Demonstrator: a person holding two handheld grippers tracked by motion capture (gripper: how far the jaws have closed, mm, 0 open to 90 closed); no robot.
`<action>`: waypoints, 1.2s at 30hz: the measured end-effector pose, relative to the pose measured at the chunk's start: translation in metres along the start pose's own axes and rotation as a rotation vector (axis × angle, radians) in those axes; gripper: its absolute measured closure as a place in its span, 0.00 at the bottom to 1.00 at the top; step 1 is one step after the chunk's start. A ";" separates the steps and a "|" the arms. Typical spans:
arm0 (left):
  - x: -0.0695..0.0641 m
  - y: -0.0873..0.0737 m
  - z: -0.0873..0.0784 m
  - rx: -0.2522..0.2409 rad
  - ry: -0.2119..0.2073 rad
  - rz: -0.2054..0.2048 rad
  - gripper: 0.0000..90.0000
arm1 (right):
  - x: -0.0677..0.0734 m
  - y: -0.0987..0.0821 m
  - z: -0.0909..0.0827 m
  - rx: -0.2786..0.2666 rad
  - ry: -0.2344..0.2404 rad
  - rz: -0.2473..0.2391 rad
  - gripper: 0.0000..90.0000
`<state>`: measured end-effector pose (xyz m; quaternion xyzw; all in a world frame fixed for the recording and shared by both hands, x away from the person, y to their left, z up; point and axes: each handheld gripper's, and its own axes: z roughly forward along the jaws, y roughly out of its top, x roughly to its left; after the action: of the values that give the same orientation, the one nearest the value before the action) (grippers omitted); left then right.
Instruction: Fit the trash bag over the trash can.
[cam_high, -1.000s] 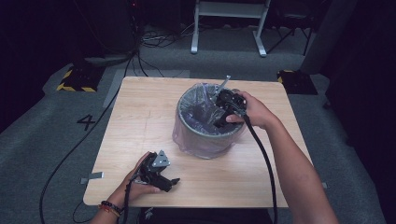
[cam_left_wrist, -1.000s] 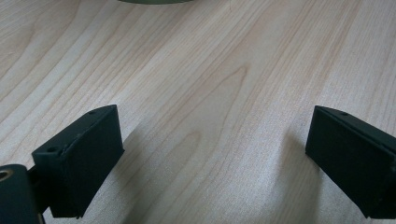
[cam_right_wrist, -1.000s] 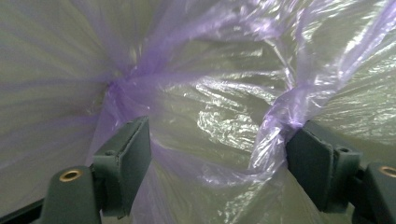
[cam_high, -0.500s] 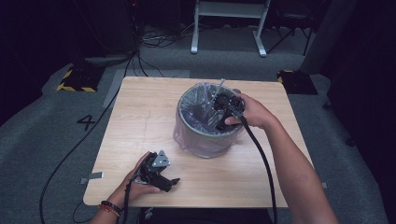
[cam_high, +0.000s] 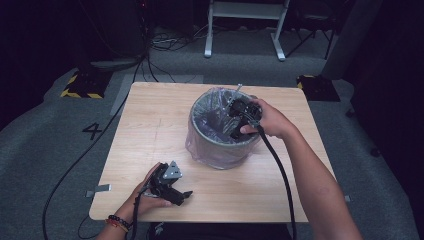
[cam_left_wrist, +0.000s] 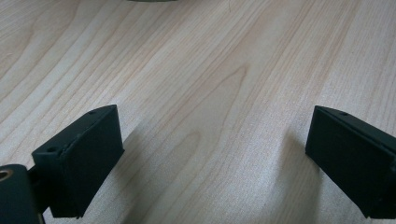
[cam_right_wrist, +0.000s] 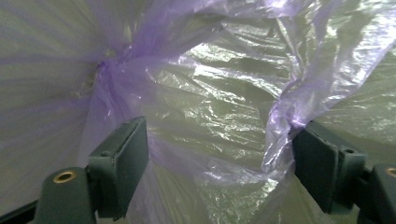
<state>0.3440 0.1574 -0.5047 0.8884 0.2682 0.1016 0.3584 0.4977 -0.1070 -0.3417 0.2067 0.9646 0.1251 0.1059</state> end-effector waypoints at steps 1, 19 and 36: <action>0.000 0.000 0.000 0.000 0.000 0.000 0.04 | 0.000 0.000 0.000 -0.006 -0.002 0.002 0.25; 0.000 0.000 0.000 0.000 -0.002 0.001 0.04 | -0.003 -0.008 -0.012 -0.094 -0.038 0.065 0.24; 0.000 0.000 0.000 0.001 -0.002 0.002 0.04 | -0.006 -0.019 -0.028 -0.253 -0.037 0.093 0.22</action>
<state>0.3443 0.1575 -0.5047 0.8889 0.2671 0.1010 0.3583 0.4888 -0.1315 -0.3191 0.2383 0.9284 0.2466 0.1429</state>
